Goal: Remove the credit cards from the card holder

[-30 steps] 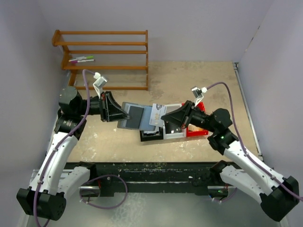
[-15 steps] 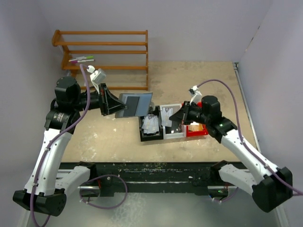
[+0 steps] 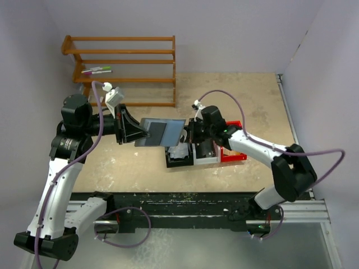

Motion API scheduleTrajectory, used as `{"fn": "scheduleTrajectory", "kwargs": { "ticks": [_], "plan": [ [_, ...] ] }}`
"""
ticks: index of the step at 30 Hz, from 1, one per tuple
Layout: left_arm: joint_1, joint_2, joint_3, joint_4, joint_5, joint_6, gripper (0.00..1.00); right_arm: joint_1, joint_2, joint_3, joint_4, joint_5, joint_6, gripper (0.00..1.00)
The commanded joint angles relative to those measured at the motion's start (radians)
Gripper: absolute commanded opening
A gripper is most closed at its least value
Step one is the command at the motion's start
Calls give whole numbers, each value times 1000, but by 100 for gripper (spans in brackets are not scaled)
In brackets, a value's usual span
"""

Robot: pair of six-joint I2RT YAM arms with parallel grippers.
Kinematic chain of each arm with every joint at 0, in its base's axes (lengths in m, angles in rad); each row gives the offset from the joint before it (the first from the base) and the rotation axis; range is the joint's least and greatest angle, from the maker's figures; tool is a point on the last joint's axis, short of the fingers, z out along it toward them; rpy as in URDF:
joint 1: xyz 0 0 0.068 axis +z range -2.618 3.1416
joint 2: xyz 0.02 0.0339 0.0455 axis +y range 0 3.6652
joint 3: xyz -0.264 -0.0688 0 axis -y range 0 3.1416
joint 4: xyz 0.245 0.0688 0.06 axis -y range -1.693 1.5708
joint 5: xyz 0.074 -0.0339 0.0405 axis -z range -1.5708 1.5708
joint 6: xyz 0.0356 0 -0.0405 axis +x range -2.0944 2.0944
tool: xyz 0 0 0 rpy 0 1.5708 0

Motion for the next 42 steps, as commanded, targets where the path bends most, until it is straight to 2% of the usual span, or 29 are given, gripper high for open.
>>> {"fn": "scheduleTrajectory", "kwargs": {
  "ticks": [1,7,13,18,22,26,29,32,35,38,42],
  "plan": [
    [-5,-15,7,44,80,-6,3,39,71,46,79,80,47,0],
    [-5,-28,2,68,121,-13,3,79,156,121,68,98,46,0],
    [-5,-28,5,30,134,42,2,82,96,180,-36,154,4,48],
    [-5,-28,14,13,153,68,2,80,-81,195,-118,166,-21,70],
    [-5,-29,12,-1,167,81,2,72,-279,164,-90,102,8,79],
    [-5,-28,10,-6,168,81,1,25,-403,168,-17,-40,28,83],
    [-5,-28,9,-9,171,84,1,12,-455,140,141,-186,89,84],
    [-4,-29,7,-9,173,83,1,12,-446,120,324,-306,153,89],
    [-5,-27,9,-9,172,81,1,19,-419,113,415,-389,205,94],
    [-5,-28,8,-6,172,76,1,32,-410,101,434,-404,202,92],
    [-4,-24,6,-6,163,76,0,61,-406,80,459,-435,200,83]
  ]
}}
